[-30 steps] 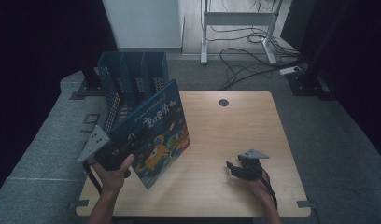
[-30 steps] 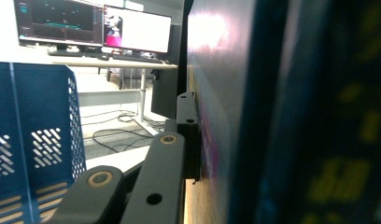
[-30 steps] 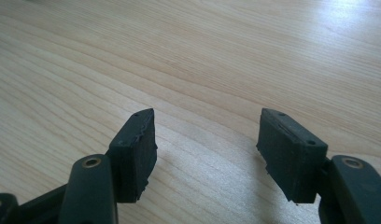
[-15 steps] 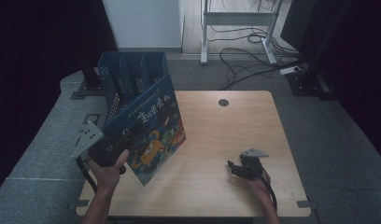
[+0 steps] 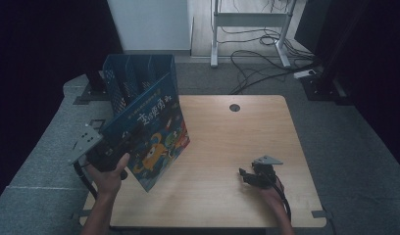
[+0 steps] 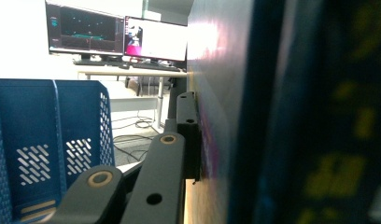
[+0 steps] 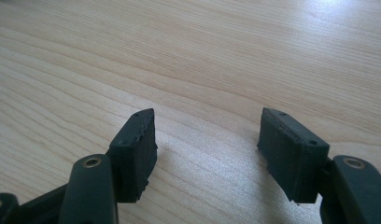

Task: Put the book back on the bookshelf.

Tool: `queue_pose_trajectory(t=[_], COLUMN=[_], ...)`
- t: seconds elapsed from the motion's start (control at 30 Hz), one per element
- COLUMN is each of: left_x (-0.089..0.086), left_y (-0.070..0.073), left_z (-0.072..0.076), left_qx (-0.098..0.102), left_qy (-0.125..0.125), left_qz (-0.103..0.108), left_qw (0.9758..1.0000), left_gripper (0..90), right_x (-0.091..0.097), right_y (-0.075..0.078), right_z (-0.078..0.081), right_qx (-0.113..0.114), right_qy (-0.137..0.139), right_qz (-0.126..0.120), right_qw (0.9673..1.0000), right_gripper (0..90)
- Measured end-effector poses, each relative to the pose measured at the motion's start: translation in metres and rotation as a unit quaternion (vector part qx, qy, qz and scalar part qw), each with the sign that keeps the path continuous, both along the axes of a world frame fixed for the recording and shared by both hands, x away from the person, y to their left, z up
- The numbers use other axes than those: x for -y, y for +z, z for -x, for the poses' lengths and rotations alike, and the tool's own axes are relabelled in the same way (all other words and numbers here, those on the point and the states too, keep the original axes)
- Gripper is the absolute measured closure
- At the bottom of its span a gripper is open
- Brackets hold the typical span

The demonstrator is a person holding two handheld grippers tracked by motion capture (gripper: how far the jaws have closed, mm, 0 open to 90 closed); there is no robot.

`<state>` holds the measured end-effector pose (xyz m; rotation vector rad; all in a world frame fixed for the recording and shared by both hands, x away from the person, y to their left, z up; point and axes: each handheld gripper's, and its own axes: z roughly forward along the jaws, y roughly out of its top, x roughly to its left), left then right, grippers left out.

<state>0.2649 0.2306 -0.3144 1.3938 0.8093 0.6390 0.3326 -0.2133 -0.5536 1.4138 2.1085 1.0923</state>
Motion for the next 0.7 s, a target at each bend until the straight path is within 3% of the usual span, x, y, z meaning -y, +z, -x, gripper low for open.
queue_pose_trajectory(t=[0.2,0.4,0.7], left_x=[-0.002,-0.005,-0.008], left_y=[0.004,0.007,0.008], left_z=[-0.002,-0.004,-0.011], left_qx=[0.005,0.006,0.003], left_qy=[0.010,0.018,0.034], left_qz=[-0.007,-0.003,-0.007], left_qw=[0.9999,0.9998,0.9994], left_gripper=[82.1,82.1,82.1], right_x=[-0.002,0.000,-0.001], right_y=[0.000,0.000,0.000], right_z=[0.001,0.000,0.000], right_qx=[0.003,-0.001,0.000], right_qy=[0.001,-0.002,-0.003], right_qz=[0.013,0.001,0.005], right_qw=[0.9999,1.0000,1.0000], right_gripper=[34.5,34.1,34.0])
